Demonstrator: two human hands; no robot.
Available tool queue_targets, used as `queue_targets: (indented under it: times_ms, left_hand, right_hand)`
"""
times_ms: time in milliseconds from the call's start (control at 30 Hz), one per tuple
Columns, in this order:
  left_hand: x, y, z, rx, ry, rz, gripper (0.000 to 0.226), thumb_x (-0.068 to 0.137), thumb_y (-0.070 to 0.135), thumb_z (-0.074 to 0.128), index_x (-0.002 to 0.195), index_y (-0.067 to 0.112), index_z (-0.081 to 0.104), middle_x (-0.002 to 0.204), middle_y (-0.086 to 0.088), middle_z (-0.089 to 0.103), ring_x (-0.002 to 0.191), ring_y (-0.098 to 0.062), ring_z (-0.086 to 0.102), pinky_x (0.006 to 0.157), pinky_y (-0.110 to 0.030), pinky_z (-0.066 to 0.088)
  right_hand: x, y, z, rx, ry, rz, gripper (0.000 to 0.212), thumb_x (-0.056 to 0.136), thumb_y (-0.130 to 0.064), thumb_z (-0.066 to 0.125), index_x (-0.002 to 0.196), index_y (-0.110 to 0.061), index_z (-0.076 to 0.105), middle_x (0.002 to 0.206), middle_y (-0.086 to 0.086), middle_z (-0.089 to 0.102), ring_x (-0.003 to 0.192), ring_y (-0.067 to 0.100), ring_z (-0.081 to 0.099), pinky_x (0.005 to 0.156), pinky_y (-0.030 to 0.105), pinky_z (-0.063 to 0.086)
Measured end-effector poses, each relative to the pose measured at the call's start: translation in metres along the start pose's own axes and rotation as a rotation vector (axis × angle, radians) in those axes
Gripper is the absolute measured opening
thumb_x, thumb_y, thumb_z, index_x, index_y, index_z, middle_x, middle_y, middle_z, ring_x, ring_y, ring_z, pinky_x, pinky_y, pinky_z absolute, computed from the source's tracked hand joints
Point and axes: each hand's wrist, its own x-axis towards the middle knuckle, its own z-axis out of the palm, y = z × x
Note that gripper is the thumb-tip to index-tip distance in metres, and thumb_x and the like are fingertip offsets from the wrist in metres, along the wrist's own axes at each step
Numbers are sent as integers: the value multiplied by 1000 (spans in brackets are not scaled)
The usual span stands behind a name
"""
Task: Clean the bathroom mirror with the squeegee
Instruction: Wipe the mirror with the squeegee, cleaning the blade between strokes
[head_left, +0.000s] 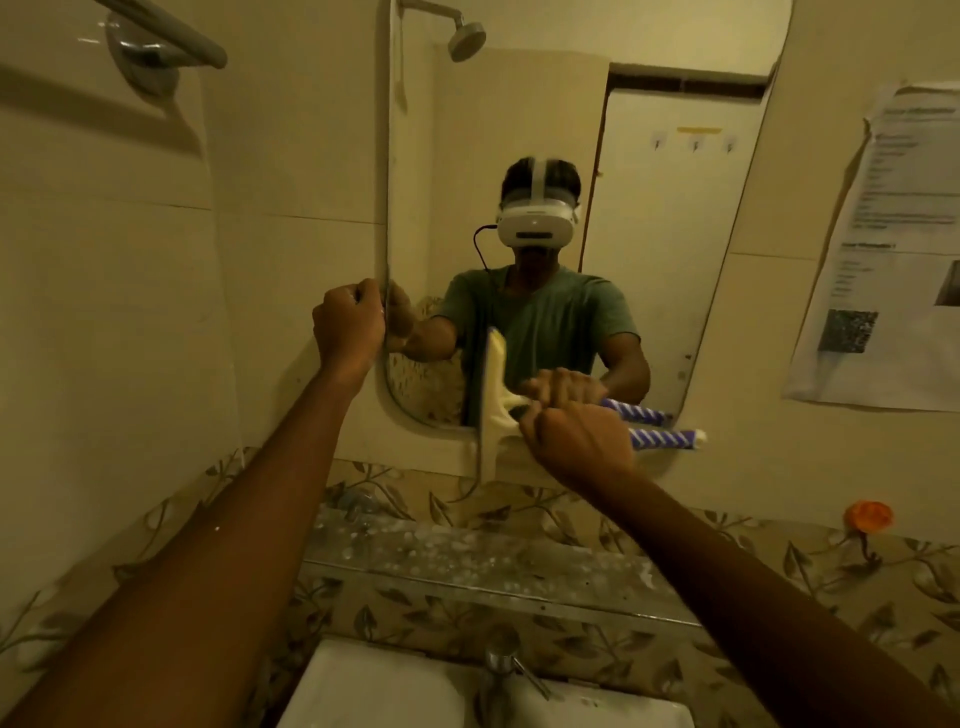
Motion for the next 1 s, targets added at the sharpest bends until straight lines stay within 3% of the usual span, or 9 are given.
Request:
queue_targets:
  times_ms: [67,200,333,500,600,667,767,867,1000]
  left_hand:
    - [-1,1,1,10,17,-7,33,95,27,42,73,11,60,71,-7,59,75,-29,61,73,-44,53]
    - [0,-2,0,8,13,7,32,94,28,43,75,11,63,78,-14,64,82,-35,64,75,-49,56]
    - [0,0,0,-11,12,-4,33,94,28,44,74,10,62,78,-13,64,80,-33,64,75,-49,56]
    - [-2,1,-2,-39,4,-25,34,93,29,44,71,12,63,73,-11,64,76,-32,64,73,-48,57]
    - [0,1,-5,-90,-21,-69,33,90,28,45,66,13,64,77,-16,69,75,-34,68,71,-48,59]
    - [2,2,-6,-126,-45,-93,33,89,26,44,63,15,62,76,-16,70,71,-33,68,70,-48,59]
    - [4,2,-6,-142,-66,-102,33,91,23,43,65,14,61,72,-12,66,65,-28,65,68,-48,60]
    - [5,-1,-4,-107,-45,-71,35,92,23,43,61,18,59,68,-8,64,69,-30,64,72,-46,58]
    - [8,-5,-3,-44,-35,-16,36,90,25,43,67,8,65,75,-18,68,74,-38,66,71,-51,57]
  right_hand:
    - [-21,36,6,39,-24,74,36,101,-39,34,122,-20,56,103,1,62,77,16,60,62,30,52]
    - [-58,93,11,-33,-113,263,41,102,-42,29,77,-21,55,59,-7,48,53,11,51,51,23,42]
    - [-74,109,5,-118,-41,274,39,101,-42,35,75,-22,56,51,-6,47,45,14,52,45,26,43]
    - [-18,23,-30,113,138,16,53,98,-49,15,77,-24,56,57,-6,49,46,8,49,48,26,48]
    - [34,-46,-44,55,193,-73,45,101,-42,26,73,-21,55,53,-6,38,43,9,38,43,24,26]
    - [58,-74,-50,47,205,-47,45,101,-42,29,70,-19,53,56,-4,40,49,15,46,47,24,29]
    - [71,-58,-43,87,206,-3,46,100,-44,29,92,-15,64,87,5,60,79,23,60,65,33,46]
    - [58,-3,-33,70,227,29,49,95,-49,23,120,-24,58,114,6,60,100,23,57,85,42,50]
    - [24,70,-38,99,250,120,53,92,-49,15,124,-31,53,106,0,61,79,10,58,59,24,47]
